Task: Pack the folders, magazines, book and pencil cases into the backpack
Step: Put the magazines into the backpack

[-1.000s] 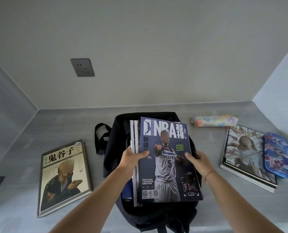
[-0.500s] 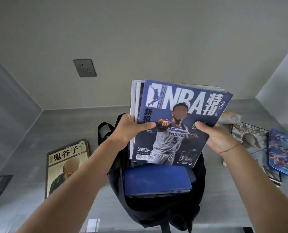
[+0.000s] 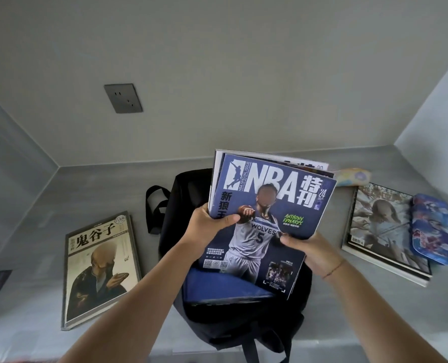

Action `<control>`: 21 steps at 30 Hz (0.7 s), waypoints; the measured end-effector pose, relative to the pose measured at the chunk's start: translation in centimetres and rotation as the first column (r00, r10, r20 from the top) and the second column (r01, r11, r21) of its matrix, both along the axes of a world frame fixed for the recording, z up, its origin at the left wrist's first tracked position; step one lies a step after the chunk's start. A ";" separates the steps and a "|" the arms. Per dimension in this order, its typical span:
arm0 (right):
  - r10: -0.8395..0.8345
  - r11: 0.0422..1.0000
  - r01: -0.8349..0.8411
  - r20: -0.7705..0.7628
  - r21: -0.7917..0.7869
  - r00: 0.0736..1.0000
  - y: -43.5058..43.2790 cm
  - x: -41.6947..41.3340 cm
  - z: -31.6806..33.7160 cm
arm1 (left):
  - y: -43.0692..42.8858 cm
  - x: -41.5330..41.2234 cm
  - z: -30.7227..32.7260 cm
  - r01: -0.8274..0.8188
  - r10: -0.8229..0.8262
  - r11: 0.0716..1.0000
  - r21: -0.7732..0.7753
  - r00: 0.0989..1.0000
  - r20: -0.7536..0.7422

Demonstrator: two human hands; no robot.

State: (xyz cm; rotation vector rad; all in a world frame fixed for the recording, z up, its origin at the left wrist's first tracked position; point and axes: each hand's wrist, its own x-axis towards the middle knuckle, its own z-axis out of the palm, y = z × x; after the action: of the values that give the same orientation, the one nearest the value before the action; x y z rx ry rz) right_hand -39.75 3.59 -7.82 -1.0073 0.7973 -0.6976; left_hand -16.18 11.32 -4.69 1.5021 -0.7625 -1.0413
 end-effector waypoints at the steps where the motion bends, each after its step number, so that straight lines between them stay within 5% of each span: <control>1: 0.011 0.999 -0.010 -0.024 0.040 1.000 0.5 -0.2 -0.6 | -0.2 -0.1 -0.3 -0.040 0.040 0.999 0.023 0.999 -0.003; 6: 0.012 0.995 0.007 -0.200 0.096 0.980 1.4 -1.9 -1.3 | -0.6 -1.1 -1.5 -0.141 0.165 0.974 0.177 0.978 -0.130; 10: -0.050 0.994 0.061 -0.131 0.088 0.990 1.2 -4.5 0.4 | 0.1 -2.1 -1.4 0.004 0.066 0.951 0.308 0.974 -0.217; 12: -0.064 0.992 0.075 -0.105 0.105 0.992 1.5 -6.3 0.9 | 1.0 -1.7 -1.6 0.085 -0.055 0.961 0.265 0.992 -0.118; 13: -0.073 0.988 0.085 -0.096 0.126 0.993 1.8 -7.2 1.0 | 1.7 -1.2 -2.0 0.109 -0.131 0.966 0.235 0.988 0.079; 14: -0.086 0.984 0.099 -0.091 0.149 0.992 2.1 -8.1 1.0 | 2.5 -0.4 -2.6 0.143 -0.222 0.965 0.222 0.895 0.388; 15: -0.102 0.979 0.115 -0.088 0.166 0.991 2.3 -8.9 1.1 | 3.2 0.4 -3.4 0.189 -0.314 0.949 0.253 0.647 0.694; 17: -0.124 0.973 0.138 -0.088 0.187 0.988 2.9 -9.9 1.5 | 3.9 1.3 -4.9 0.268 -0.423 0.881 0.390 0.078 0.903; 18: -0.128 0.970 0.144 -0.092 0.194 0.987 3.2 -10.4 1.6 | 3.8 1.6 -5.3 0.249 -0.449 0.858 0.448 -0.057 0.892; 21: -0.124 0.962 0.145 -0.105 0.231 0.987 4.4 -11.5 2.2 | 2.1 2.2 -5.1 0.163 -0.454 0.856 0.491 -0.218 0.864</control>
State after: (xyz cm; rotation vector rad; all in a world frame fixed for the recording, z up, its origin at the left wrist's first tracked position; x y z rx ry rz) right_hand -51.20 8.01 -5.62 -0.7756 1.0106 -0.6581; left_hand -14.01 13.45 -9.82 2.2731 -2.3699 0.0946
